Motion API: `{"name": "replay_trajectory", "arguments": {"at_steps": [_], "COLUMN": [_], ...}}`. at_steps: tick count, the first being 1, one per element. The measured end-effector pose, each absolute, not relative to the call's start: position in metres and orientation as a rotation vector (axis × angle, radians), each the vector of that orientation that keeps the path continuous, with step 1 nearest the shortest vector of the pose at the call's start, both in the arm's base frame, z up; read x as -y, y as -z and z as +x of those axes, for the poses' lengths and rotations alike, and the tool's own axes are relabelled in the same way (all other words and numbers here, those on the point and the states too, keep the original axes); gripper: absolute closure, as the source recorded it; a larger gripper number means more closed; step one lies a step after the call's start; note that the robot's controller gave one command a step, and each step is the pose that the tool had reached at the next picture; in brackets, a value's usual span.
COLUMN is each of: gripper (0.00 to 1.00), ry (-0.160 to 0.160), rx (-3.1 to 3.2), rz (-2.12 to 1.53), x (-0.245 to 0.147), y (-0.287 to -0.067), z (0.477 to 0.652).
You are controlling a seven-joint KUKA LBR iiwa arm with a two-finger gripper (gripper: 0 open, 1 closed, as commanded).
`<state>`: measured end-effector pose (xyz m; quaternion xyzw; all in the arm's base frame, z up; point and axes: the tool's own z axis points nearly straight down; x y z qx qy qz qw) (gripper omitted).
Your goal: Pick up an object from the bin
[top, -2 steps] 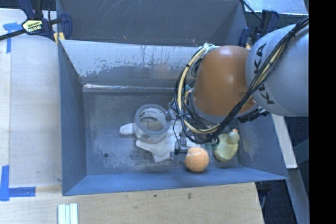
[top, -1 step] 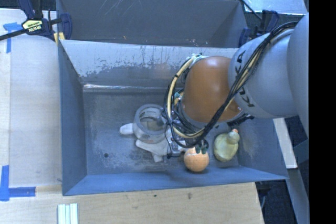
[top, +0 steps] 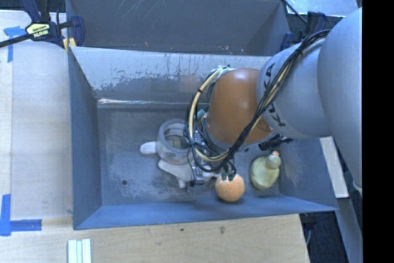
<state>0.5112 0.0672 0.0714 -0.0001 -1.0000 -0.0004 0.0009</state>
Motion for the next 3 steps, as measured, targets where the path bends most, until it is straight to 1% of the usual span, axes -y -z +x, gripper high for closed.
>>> {"name": "replay_trajectory", "arguments": {"at_steps": [1,2,3], "gripper": [1.00,1.00,1.00], "ry": [0.001,0.001,0.000], "rx": [3.159,3.158,3.160], "rz": [0.047,0.047,0.067], "x": [-0.069,-0.069,-0.063], "y": [-0.074,-0.074,-0.224], "z": [0.510,0.509,0.499]}}
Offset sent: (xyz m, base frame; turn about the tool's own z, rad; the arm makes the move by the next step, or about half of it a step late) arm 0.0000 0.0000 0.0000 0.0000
